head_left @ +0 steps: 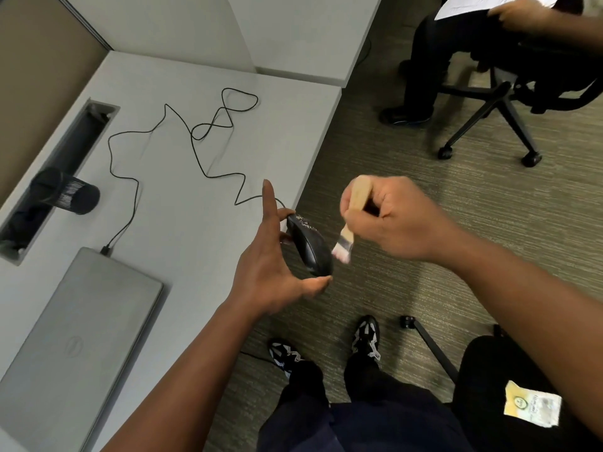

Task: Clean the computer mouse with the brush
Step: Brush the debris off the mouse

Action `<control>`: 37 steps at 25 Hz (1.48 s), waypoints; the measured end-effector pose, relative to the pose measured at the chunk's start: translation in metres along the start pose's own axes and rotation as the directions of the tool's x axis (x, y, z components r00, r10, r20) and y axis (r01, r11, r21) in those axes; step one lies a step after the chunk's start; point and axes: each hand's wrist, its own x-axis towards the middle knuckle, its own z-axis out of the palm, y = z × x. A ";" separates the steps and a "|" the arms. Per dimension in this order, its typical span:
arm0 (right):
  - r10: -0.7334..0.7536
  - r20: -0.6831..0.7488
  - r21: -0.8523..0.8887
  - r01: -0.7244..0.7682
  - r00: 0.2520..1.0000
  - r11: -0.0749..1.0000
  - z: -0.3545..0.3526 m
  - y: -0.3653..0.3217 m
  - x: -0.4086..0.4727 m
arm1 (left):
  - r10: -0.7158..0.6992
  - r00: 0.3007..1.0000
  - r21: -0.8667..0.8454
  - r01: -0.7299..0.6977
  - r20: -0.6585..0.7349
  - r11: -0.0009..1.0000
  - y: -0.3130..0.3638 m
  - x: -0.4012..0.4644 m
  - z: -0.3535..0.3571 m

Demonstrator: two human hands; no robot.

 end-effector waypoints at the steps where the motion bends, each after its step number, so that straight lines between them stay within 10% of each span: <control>1: -0.007 -0.052 0.046 0.010 0.999 0.999 -0.004 0.002 0.002 | -0.006 1.000 0.004 0.006 0.006 1.000 0.000 0.000 0.000; 5: -0.080 0.051 0.243 0.065 0.996 0.968 0.000 0.003 0.008 | -0.017 1.000 0.004 0.017 0.015 1.000 0.001 0.001 0.000; 13: -0.084 0.471 0.013 0.088 0.878 0.996 -0.026 -0.004 0.000 | -0.026 0.999 0.021 0.025 0.027 0.999 -0.001 0.002 -0.008; 19: -0.080 0.261 0.117 0.050 0.962 0.992 -0.014 -0.008 0.000 | -0.020 0.999 0.055 0.017 0.047 0.998 0.001 0.004 -0.006; 29: 0.065 0.292 -0.073 -0.046 0.954 0.996 -0.020 -0.015 -0.003 | 0.002 0.999 0.133 -0.006 0.032 0.991 0.007 0.004 -0.011; 33: 0.123 0.100 0.297 -0.148 0.987 0.944 -0.014 -0.009 0.003 | 0.035 0.999 0.153 -0.040 0.034 0.987 0.010 0.005 -0.010; 37: 0.191 0.140 0.269 -0.223 0.972 0.937 0.009 -0.004 0.002 | 0.063 0.998 0.162 -0.065 0.014 0.985 0.014 0.004 -0.009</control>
